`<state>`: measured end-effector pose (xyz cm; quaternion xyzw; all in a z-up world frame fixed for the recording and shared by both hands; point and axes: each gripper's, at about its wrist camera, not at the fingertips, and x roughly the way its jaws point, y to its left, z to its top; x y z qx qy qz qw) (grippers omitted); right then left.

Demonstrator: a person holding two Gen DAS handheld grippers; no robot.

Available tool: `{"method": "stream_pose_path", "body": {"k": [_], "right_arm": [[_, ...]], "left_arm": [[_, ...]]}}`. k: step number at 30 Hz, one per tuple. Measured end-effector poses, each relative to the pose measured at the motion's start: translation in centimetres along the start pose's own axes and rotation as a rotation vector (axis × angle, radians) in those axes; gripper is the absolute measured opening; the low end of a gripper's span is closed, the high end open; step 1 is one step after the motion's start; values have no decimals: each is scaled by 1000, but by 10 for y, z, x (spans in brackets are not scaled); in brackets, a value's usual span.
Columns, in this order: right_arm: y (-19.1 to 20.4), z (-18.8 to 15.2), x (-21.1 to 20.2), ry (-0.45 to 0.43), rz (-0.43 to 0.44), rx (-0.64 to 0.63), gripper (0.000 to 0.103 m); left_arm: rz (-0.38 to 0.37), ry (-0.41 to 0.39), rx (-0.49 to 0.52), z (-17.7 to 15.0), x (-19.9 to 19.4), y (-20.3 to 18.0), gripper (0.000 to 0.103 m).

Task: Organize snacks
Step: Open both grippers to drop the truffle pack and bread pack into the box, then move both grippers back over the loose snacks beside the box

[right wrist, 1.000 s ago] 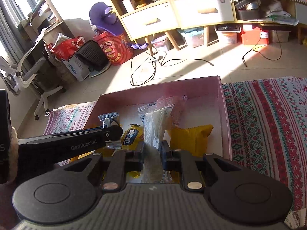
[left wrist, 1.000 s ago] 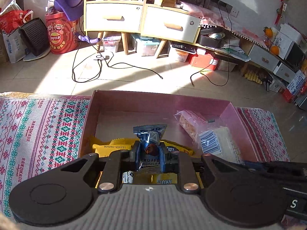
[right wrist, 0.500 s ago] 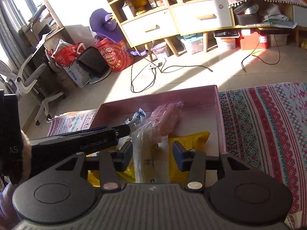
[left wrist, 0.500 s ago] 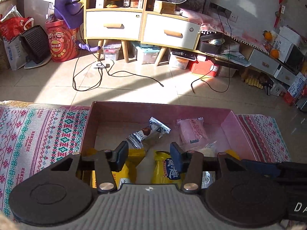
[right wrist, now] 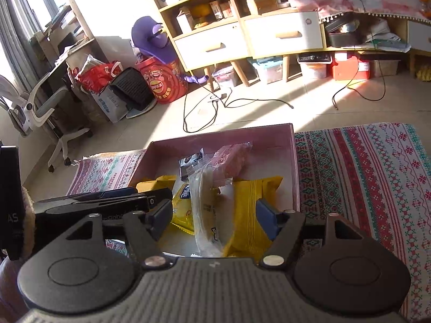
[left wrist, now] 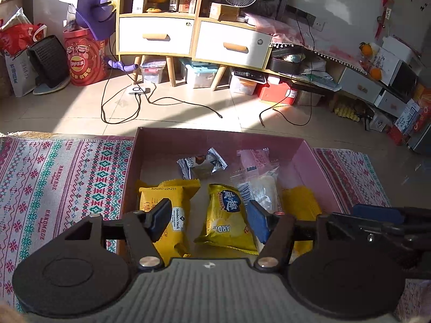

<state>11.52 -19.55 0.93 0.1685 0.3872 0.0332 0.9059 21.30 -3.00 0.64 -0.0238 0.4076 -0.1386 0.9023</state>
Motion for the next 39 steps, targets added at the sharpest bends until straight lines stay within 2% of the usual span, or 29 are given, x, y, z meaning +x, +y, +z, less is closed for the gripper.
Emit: {"method": "stream_pose_path", "body": {"k": [12, 18, 25, 27, 31, 39], "right_arm": [[6, -22, -33, -33, -23, -50, 89], [8, -32, -46, -34, -22, -67, 95], [10, -48, -53, -13, -40, -90, 97], [9, -53, -54, -10, -48, -96, 97], [4, -69, -55, -8, -69, -116, 97], [-3, -85, -52, 39, -87, -171, 98]], "left_arm": [[-1, -5, 24, -27, -38, 9, 89], [4, 8, 35, -43, -53, 16, 96], [19, 27, 40, -61, -63, 23, 101], [28, 12, 51, -71, -66, 27, 103], [35, 14, 44, -91, -66, 35, 103], [31, 3, 83, -104, -70, 44, 103]]}}
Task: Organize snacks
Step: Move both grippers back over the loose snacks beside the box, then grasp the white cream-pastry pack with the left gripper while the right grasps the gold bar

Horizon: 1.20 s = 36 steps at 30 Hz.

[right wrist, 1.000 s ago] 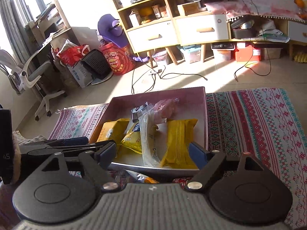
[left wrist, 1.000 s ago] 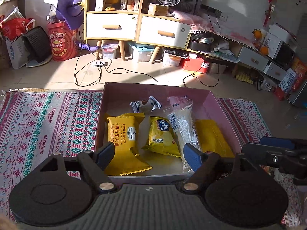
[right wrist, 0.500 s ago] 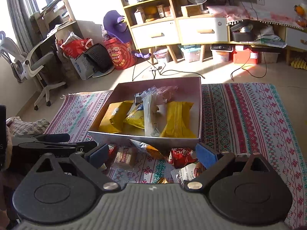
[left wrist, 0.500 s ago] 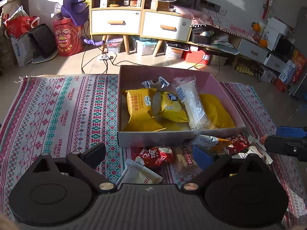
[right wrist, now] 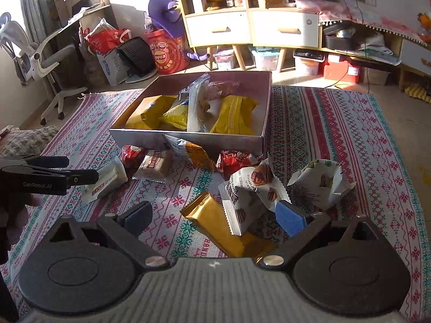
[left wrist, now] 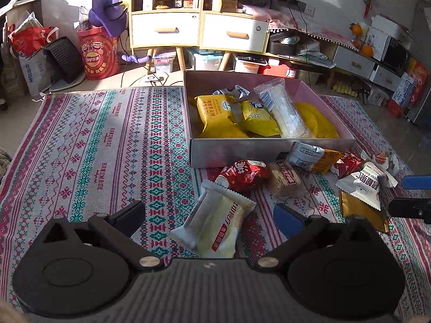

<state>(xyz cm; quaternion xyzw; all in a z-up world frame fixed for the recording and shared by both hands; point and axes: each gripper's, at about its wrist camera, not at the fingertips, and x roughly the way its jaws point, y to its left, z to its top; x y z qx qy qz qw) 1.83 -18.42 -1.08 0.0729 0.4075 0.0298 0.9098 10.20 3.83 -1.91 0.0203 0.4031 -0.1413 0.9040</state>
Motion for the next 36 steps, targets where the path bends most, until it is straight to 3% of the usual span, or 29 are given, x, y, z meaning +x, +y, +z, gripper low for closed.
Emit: {"method": "stream_pose_path", "body": {"k": [14, 25, 33, 36], "right_arm": [[-5, -29, 29, 37, -54, -184, 97], [14, -38, 26, 58, 32, -236, 93], [27, -39, 17, 88, 110, -263, 85], [29, -37, 17, 80, 84, -262, 80]], "left_arm": [[0, 9, 128, -25, 35, 1, 103], [-79, 25, 195, -25, 32, -15, 103], [-116, 52, 194, -27, 26, -22, 100], [-100, 45, 190, -28, 27, -22, 98]]}}
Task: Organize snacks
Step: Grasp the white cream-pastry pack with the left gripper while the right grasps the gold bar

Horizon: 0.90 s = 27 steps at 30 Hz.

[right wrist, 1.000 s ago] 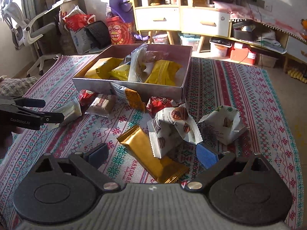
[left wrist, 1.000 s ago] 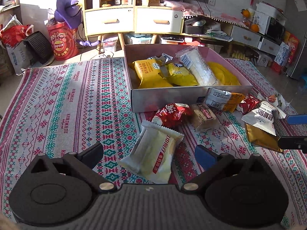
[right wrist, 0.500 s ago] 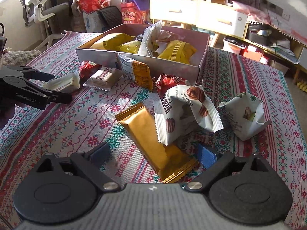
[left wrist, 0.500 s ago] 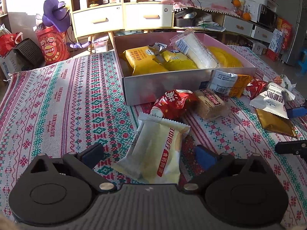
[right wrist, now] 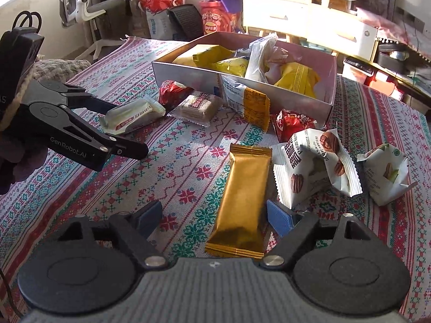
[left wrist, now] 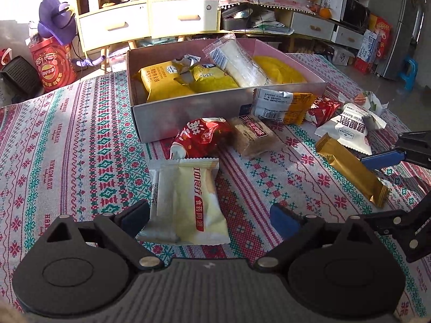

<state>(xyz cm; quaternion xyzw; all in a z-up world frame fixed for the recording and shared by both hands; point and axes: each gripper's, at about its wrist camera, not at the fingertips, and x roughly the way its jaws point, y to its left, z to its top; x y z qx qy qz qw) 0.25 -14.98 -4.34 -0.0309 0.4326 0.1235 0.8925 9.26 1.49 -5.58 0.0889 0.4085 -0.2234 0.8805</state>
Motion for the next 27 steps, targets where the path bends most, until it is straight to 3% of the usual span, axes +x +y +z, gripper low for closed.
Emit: {"method": "stream_pose_path", "body": {"k": [11, 18, 23, 27], "right_arm": [[-11, 9, 4, -20, -66, 68, 55], [-10, 12, 4, -19, -67, 67, 39], [-9, 14, 4, -18, -60, 72, 27], [-8, 15, 4, -16, -63, 69, 26]], "left_arm": [[74, -17, -45, 7, 3, 10, 81], [73, -11, -26, 8, 0, 4, 59], [83, 0, -23, 10, 1, 0, 56], [83, 13, -30, 12, 3, 0, 55]]}}
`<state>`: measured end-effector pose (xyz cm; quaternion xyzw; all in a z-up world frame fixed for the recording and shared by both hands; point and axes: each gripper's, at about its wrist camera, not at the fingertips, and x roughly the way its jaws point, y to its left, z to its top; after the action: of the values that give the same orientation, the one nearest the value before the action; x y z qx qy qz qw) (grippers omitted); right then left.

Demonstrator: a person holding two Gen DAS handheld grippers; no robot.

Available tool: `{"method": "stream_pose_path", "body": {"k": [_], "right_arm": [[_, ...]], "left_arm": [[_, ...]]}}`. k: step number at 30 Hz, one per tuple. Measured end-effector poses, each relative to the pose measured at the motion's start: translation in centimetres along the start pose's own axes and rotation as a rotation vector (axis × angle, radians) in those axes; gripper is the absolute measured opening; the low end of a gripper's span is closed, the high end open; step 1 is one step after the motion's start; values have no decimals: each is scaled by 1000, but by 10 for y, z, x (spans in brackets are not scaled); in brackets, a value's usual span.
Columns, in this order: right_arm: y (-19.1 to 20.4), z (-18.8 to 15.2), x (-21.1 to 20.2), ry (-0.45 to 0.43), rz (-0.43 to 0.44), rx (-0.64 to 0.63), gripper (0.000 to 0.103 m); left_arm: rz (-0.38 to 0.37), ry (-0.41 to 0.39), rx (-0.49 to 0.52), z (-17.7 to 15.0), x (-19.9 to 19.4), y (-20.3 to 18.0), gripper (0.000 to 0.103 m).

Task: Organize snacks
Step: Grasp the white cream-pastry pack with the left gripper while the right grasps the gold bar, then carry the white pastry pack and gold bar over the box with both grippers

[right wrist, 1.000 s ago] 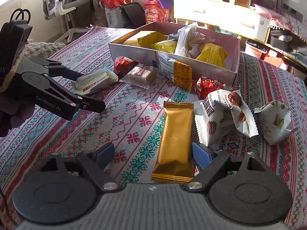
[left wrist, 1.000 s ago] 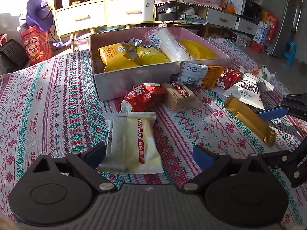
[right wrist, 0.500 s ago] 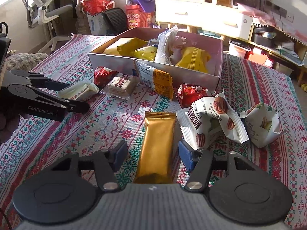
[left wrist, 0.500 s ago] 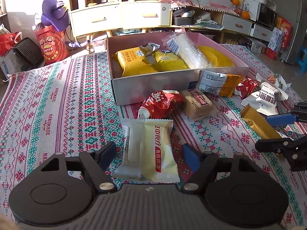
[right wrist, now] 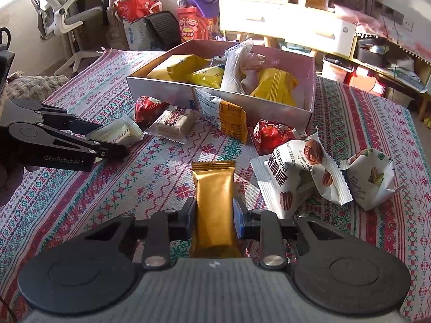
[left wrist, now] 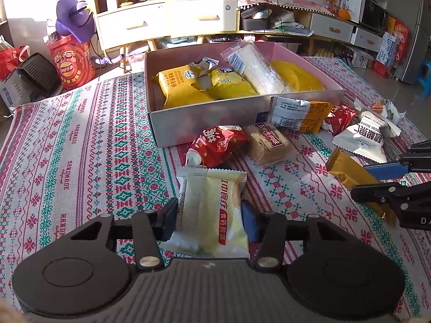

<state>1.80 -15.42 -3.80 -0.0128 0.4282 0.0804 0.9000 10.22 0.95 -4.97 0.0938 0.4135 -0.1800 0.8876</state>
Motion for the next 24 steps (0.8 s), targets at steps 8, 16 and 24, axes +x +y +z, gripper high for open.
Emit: {"method": "stream_pose_path", "body": {"k": [8, 16, 24], "right_arm": [[1, 2, -1, 1, 3, -1, 26], [3, 6, -7, -16, 13, 6, 26], [4, 9, -10, -29, 21, 11, 26]], "left_arm": [[5, 5, 3, 2, -3, -3, 54], [-4, 0, -9, 6, -8, -2, 54], [-15, -8, -23, 8, -14, -2, 54]]}}
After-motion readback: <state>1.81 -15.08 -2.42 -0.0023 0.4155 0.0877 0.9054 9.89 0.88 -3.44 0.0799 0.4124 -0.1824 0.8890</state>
